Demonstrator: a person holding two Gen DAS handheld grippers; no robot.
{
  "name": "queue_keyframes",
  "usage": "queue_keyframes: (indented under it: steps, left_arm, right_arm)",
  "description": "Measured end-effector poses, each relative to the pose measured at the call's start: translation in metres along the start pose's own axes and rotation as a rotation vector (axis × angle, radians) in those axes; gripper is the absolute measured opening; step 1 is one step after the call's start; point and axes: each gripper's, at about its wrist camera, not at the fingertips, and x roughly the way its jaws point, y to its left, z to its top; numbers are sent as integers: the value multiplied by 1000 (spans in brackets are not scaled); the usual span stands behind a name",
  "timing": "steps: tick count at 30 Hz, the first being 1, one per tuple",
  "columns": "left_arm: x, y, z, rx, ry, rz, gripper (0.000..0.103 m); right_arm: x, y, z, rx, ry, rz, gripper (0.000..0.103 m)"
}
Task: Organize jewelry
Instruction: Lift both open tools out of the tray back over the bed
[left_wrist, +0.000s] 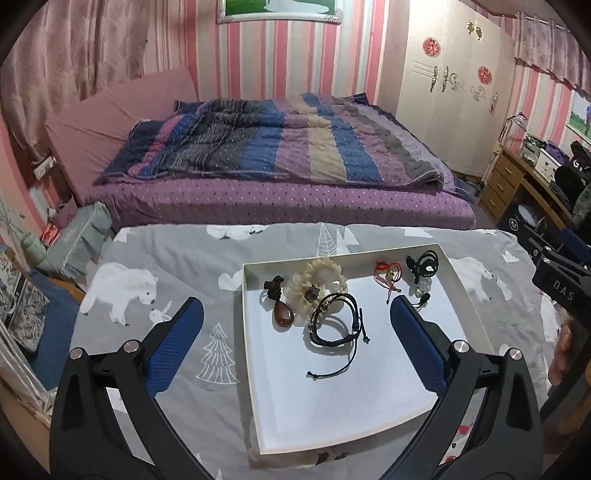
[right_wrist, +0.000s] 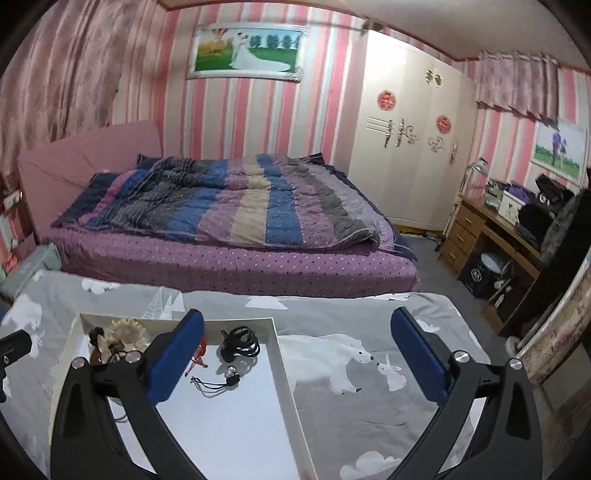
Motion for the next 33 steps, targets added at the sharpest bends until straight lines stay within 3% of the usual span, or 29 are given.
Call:
queue_keyframes:
  steps: [3,9,12,20,33]
  left_arm:
    - [-3,1,1,-1,-3,1,100]
    - [1,1,1,-14,19,7,100]
    - [0,0,0,-13,15,7,100]
    - [7,0,0,-4,28,19,100]
    - [20,-6,-6,14,67,64,100]
  right_arm:
    - [-2,-4,2,6,30,67,101]
    - [-8,-10,3,58,33,65,101]
    - [-10,-19,2,124,50,128,101]
    - [-3,-23,1,139,46,77,101]
    - [20,-14,-8,99,121,44,101]
